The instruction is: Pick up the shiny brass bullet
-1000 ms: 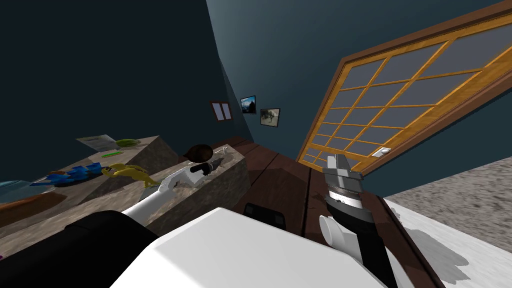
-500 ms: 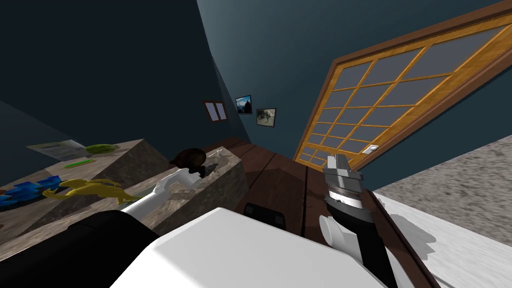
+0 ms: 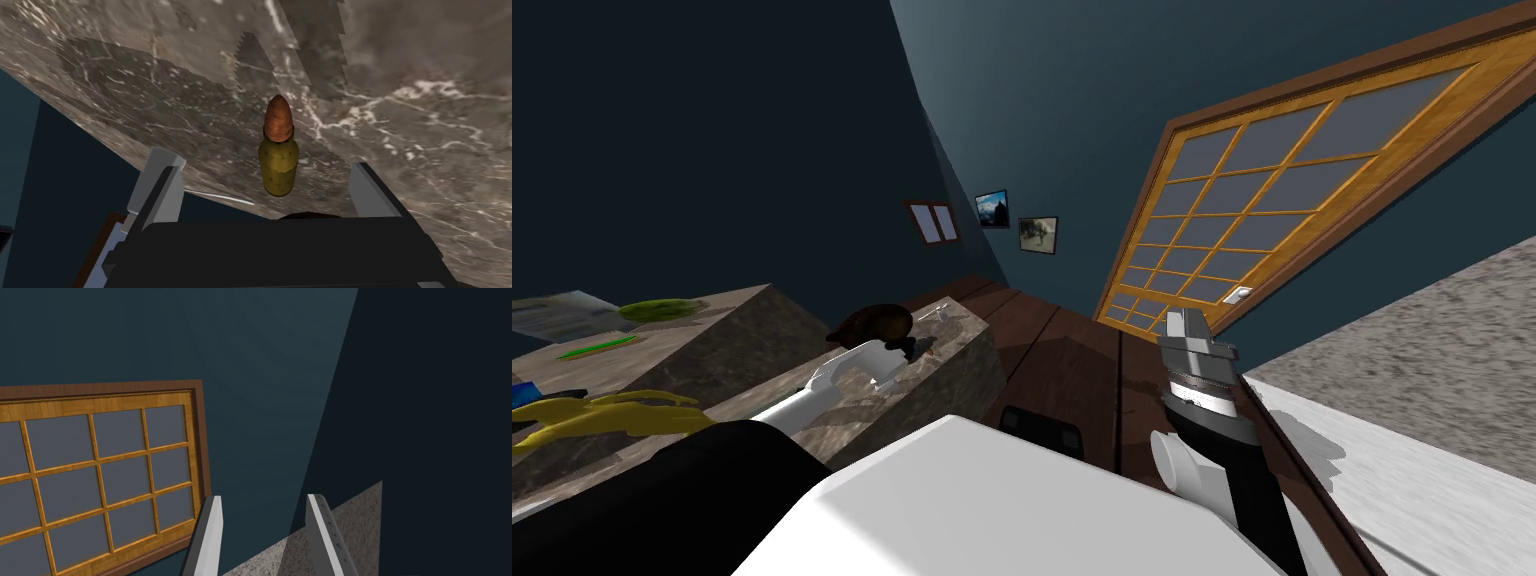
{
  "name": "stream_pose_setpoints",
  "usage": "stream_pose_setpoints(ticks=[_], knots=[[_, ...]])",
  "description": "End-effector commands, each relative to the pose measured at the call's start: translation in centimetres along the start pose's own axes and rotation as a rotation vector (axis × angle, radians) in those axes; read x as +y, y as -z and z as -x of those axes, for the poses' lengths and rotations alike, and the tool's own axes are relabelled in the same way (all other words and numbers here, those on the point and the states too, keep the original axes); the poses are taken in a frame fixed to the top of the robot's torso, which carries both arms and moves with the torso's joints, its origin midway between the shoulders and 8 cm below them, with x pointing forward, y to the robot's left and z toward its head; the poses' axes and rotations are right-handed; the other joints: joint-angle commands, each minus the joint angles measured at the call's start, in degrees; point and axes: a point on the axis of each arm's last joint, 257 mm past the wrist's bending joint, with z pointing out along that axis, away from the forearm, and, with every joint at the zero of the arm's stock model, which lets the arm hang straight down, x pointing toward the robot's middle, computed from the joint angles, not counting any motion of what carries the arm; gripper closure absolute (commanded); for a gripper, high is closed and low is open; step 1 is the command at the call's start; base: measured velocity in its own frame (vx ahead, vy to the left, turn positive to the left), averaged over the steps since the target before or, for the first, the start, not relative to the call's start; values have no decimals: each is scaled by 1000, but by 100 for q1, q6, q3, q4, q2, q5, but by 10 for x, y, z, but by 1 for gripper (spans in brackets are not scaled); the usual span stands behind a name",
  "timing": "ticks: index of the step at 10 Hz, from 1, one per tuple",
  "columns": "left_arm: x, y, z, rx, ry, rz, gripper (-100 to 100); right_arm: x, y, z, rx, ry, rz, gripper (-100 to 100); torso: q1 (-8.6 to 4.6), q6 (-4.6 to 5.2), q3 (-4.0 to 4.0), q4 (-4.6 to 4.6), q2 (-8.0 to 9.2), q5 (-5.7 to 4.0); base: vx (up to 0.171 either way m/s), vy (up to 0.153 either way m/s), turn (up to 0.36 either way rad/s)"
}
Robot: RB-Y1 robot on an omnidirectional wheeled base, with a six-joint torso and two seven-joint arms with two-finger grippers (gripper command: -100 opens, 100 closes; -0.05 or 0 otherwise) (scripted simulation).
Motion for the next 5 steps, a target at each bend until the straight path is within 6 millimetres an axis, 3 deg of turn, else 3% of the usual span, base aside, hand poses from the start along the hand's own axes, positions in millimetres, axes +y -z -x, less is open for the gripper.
stream_pose_setpoints(ticks=[1,3,4,5], knots=[[19,-1,6,-1,-5,64,-100,0,0,0,0,0,0,0,0,0,0,0,0,0,56,20,-113],[35,-1,6,2,-8,109,-100,0,0,0,0,0,0,0,1,-1,-3,-1,-5,0,60,19,-63],[30,0,6,0,-8,93,-100,0,0,0,0,0,0,0,-1,-1,-1,0,-1,0,19,7,-8],[32,0,6,1,-7,98,0,0,0,0,0,0,0,0,-5,-2,5,2,8,-1,0,0,0]])
